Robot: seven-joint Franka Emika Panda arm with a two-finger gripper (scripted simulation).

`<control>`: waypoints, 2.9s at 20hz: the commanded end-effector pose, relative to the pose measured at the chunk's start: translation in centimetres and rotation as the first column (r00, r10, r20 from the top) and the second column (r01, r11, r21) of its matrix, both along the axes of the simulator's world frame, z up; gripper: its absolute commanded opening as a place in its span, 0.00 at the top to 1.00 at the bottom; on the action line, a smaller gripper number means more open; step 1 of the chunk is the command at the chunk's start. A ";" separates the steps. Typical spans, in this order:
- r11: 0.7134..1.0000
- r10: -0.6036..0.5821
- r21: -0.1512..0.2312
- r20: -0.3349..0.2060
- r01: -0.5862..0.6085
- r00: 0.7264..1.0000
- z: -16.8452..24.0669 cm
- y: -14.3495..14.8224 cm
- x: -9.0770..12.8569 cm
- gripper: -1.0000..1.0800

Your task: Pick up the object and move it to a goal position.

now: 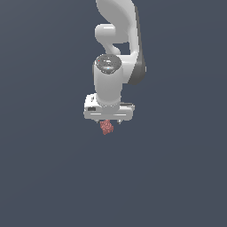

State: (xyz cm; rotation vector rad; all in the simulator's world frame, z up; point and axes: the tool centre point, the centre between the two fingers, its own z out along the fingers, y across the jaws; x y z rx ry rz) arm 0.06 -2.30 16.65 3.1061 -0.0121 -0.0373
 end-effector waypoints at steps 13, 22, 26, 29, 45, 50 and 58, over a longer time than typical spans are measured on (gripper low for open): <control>1.000 -0.006 -0.015 0.016 0.006 1.000 1.1 -0.6 0.5 0.04; 0.998 0.056 -0.007 0.014 -0.056 0.998 -0.2 -0.8 -0.2 0.04; 0.994 0.113 0.000 0.013 -0.113 0.993 -1.4 -0.9 -0.8 0.04; 0.986 0.168 0.007 0.013 -0.169 0.986 -2.5 -1.1 -1.5 0.04; 0.910 0.414 0.033 0.023 -0.414 0.910 -7.2 -1.7 -5.1 0.04; 0.901 0.432 0.035 0.024 -0.433 0.901 -7.6 -1.7 -5.5 0.04; 0.902 0.430 0.035 0.024 -0.431 0.903 -8.7 -1.8 -5.5 0.04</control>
